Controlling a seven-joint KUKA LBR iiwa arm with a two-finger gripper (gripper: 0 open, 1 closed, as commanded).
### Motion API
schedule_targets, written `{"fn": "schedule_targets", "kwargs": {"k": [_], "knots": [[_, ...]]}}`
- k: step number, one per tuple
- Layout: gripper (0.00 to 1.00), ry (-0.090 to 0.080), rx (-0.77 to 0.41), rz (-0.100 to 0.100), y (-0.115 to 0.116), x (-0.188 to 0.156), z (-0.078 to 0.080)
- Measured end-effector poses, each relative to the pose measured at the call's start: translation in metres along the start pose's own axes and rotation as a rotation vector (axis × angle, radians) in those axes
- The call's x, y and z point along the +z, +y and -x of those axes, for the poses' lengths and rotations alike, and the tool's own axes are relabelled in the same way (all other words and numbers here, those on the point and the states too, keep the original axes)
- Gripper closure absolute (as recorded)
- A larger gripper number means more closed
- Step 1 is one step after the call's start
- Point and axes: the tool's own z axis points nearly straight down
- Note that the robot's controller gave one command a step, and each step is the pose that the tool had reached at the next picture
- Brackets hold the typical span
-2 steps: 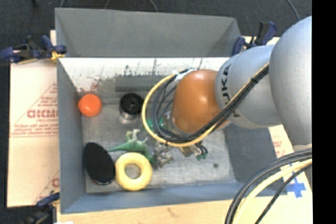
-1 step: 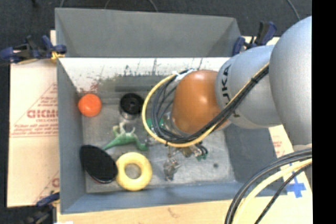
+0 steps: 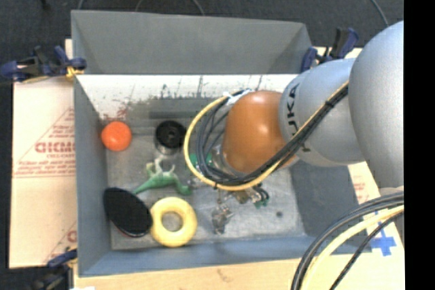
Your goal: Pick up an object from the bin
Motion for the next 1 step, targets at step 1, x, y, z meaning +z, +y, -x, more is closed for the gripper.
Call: {"fn": "schedule_targets", "kwargs": {"k": [1], "knots": [[0.0, 0.01, -0.105, 0.002, 0.0163, -0.0194, 0.0045]]}}
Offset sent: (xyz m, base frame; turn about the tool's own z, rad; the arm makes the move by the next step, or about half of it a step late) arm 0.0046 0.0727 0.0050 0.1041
